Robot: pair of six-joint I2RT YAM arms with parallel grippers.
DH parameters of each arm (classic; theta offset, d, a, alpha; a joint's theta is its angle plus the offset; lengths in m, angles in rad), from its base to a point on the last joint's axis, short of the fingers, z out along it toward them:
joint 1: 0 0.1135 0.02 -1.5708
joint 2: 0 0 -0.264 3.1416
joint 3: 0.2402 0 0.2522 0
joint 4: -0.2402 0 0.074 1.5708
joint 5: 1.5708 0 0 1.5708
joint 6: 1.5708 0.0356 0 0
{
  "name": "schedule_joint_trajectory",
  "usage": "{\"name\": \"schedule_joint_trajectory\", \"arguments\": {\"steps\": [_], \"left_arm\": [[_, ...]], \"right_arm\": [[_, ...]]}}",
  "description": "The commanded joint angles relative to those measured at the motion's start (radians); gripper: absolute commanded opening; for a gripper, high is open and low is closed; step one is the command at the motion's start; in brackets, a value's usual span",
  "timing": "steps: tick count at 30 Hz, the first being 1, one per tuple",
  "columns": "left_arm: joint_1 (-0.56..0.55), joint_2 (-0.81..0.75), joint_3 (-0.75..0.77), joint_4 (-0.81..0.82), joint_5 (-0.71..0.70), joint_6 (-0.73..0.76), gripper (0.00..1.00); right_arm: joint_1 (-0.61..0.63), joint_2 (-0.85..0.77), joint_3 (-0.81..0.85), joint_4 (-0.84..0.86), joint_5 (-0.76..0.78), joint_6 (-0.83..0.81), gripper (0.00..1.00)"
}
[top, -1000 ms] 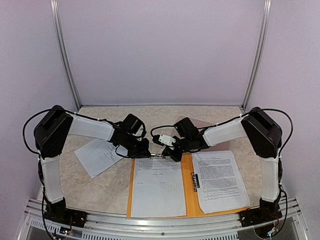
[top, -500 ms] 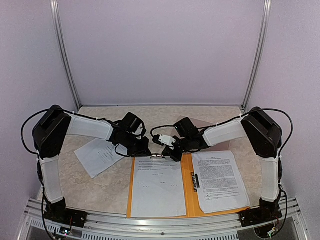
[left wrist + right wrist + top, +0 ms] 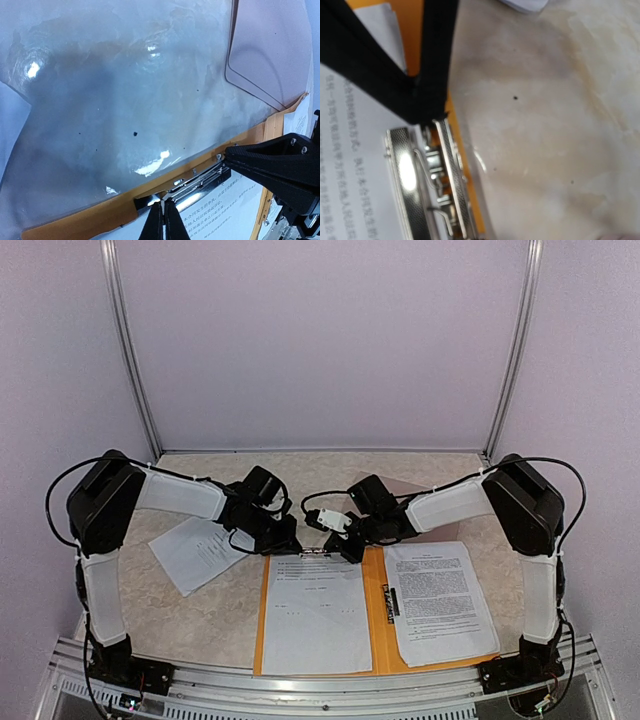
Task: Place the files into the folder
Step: Close the spring clip on the folder with some files.
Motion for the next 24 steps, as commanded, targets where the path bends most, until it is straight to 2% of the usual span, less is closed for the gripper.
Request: {"name": "schedule_joint_trajectory", "arguments": {"steps": [1,11,24], "left_arm": [[0.036,0.123,-0.072,-0.082,-0.128,-0.007,0.00],[0.044,0.145,-0.089,-0.059,-0.120,-0.010,0.00],[0.070,0.116,0.004,-0.092,-0.148,0.021,0.00]], "right_arm": [[0.008,0.089,-0.052,-0.232,0.029,0.003,0.00],[0.008,0.096,-0.050,-0.236,0.035,0.002,0.00],[0.018,0.117,-0.046,-0.254,0.079,-0.017,0.00]]}}
